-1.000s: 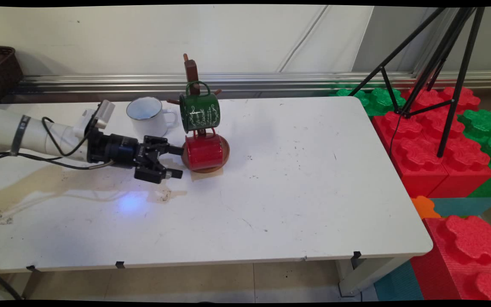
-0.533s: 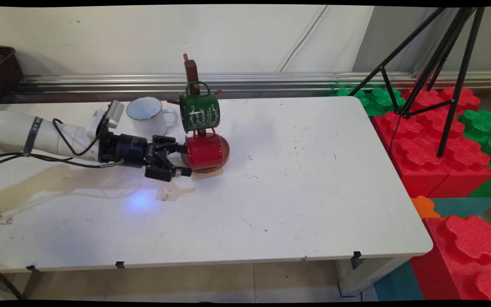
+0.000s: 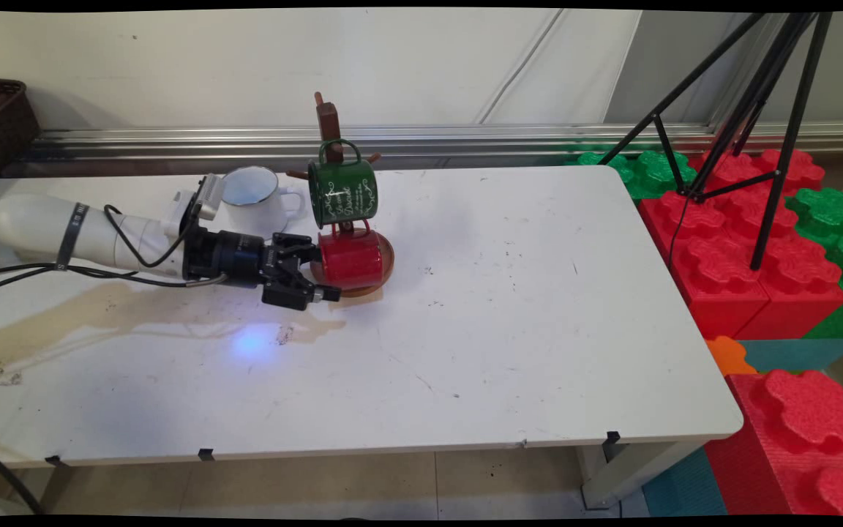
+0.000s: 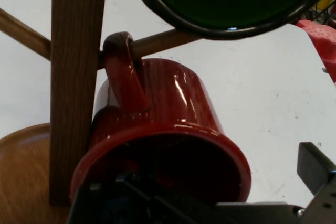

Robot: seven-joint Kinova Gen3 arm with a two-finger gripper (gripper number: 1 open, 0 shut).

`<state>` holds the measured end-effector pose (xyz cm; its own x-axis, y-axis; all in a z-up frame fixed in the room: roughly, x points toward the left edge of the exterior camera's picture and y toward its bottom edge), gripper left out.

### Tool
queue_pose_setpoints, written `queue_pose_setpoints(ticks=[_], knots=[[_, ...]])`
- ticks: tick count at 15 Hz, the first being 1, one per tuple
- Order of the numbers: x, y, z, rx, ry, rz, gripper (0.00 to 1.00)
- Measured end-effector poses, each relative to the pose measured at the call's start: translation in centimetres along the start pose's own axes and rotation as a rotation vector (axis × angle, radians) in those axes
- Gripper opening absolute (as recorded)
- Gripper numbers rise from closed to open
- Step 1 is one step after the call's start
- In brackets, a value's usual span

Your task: Pick up the red mug from the rack, then place the picked object on the table

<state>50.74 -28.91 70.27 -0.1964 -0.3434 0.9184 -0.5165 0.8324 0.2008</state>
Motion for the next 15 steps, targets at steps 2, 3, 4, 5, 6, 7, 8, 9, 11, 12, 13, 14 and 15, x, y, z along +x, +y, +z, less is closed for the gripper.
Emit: queue_pose_setpoints(ticks=[2, 3, 4, 5, 6, 7, 8, 9, 11, 12, 13, 14, 15], knots=[[-0.02, -0.01, 0.22, 0.001, 0.001, -0.002, 1.00], [-0.02, -0.01, 0.30, 0.001, 0.002, -0.003, 1.00], [-0.03, -0.01, 0.41, 0.000, 0.003, -0.005, 0.00], [-0.04, 0.00, 0.48, 0.000, 0.003, -0.006, 0.00], [-0.05, 0.00, 0.58, -0.001, 0.005, -0.007, 0.00], [-0.05, 0.01, 0.63, -0.002, 0.005, -0.008, 0.00], [-0.04, 0.04, 0.71, -0.005, 0.007, -0.010, 0.00], [-0.02, 0.07, 0.77, -0.007, 0.008, -0.011, 0.00], [0.02, 0.15, 0.87, -0.015, 0.011, -0.014, 0.00], [0.03, 0.19, 0.89, -0.017, 0.011, -0.015, 0.00], [0.05, 0.24, 0.89, -0.020, 0.013, -0.015, 0.00], [0.08, 0.30, 0.91, -0.023, 0.014, -0.016, 0.00], [0.12, 0.35, 0.93, -0.026, 0.015, -0.017, 0.00]])
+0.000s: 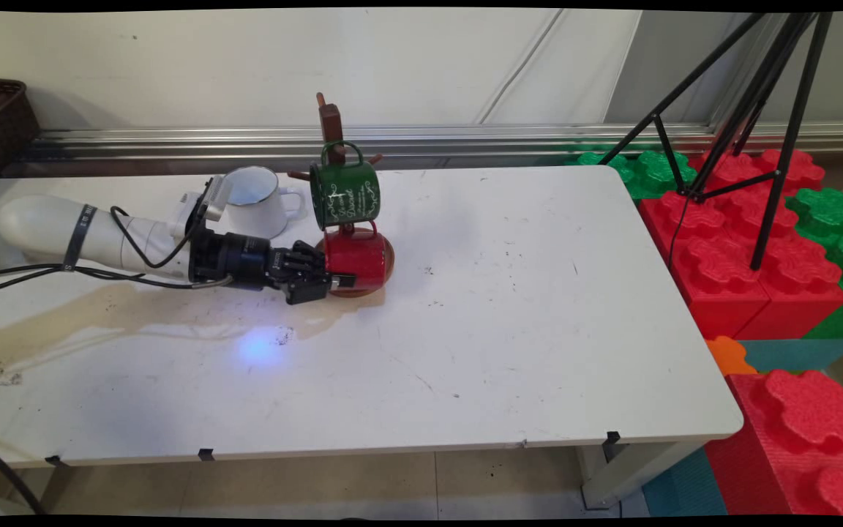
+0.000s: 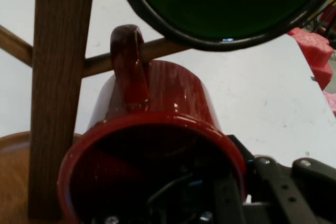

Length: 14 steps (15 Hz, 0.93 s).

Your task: Place the picked object on the table

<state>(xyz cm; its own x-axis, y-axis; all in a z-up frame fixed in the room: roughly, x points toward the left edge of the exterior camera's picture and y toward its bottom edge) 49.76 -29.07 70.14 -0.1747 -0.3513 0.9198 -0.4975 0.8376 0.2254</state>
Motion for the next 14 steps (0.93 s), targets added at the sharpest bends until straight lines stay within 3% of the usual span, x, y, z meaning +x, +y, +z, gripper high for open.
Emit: queue_pose_setpoints(ticks=[14], knots=[[0.8, 1.1, -0.5, -0.046, -0.003, 0.019, 0.00]])
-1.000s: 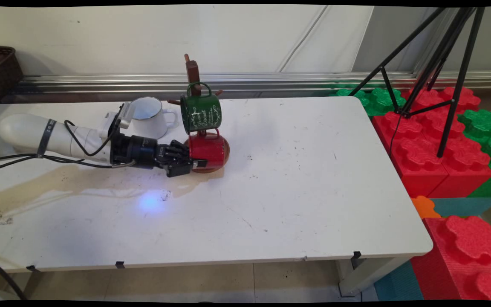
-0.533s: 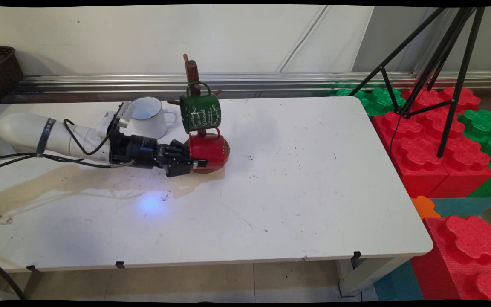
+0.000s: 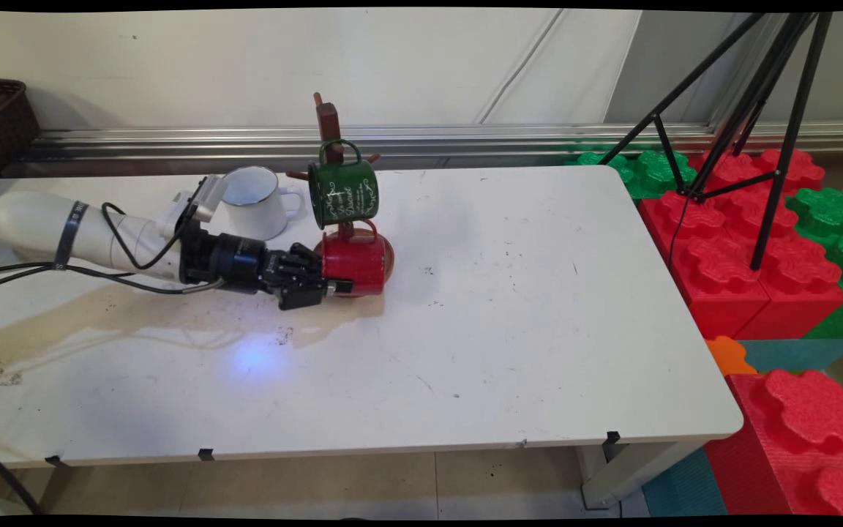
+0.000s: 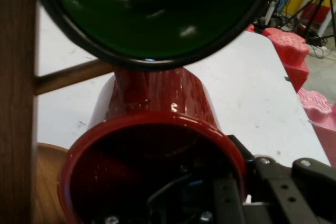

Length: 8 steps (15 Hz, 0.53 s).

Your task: Place the picked object on the table

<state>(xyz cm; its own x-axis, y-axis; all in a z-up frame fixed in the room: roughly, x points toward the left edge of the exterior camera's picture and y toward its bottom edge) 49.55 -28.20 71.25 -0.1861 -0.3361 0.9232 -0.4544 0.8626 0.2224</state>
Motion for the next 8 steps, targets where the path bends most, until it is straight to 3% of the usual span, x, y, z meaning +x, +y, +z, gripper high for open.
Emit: queue_pose_setpoints(ticks=[8], knots=[[-0.3, 2.2, -2.1, -0.064, -0.050, 0.036, 0.00]])
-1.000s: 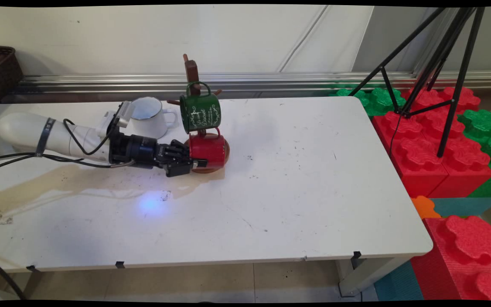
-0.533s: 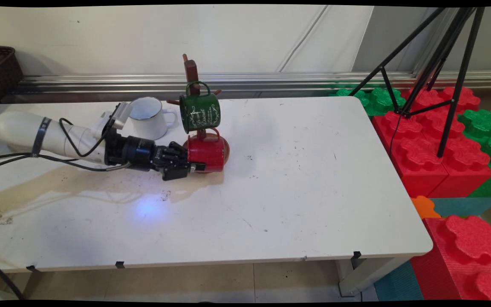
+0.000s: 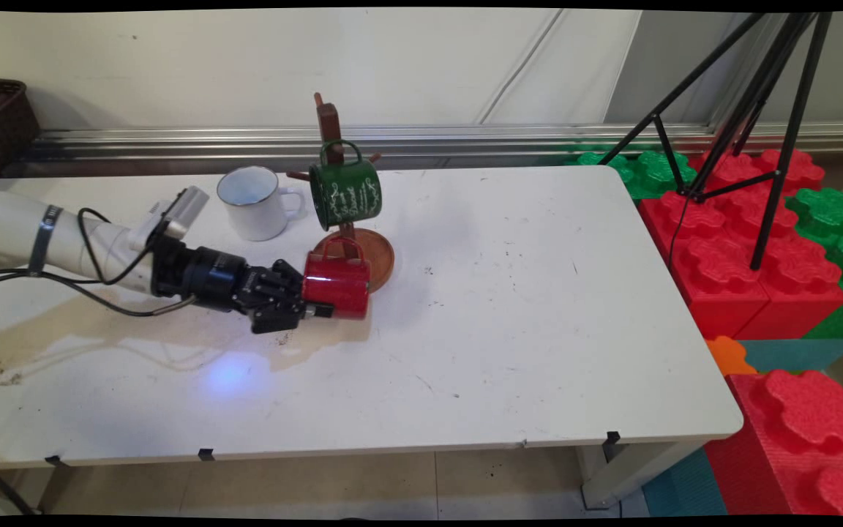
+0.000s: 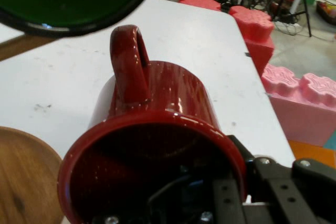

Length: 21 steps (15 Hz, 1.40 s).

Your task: Place the picked object on the table

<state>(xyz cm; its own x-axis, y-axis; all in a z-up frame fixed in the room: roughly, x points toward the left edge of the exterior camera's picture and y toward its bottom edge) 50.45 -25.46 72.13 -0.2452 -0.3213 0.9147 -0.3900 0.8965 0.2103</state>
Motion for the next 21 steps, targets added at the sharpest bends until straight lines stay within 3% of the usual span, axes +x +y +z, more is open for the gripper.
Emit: queue_pose_setpoints(ticks=[10, 16, 21], knots=[[1.3, 2.1, -5.4, -0.042, -0.066, 0.076, 0.00], [2.7, 2.9, -8.5, -0.041, -0.098, 0.120, 0.00], [4.2, 3.4, -12.3, -0.026, -0.154, 0.179, 0.00]])
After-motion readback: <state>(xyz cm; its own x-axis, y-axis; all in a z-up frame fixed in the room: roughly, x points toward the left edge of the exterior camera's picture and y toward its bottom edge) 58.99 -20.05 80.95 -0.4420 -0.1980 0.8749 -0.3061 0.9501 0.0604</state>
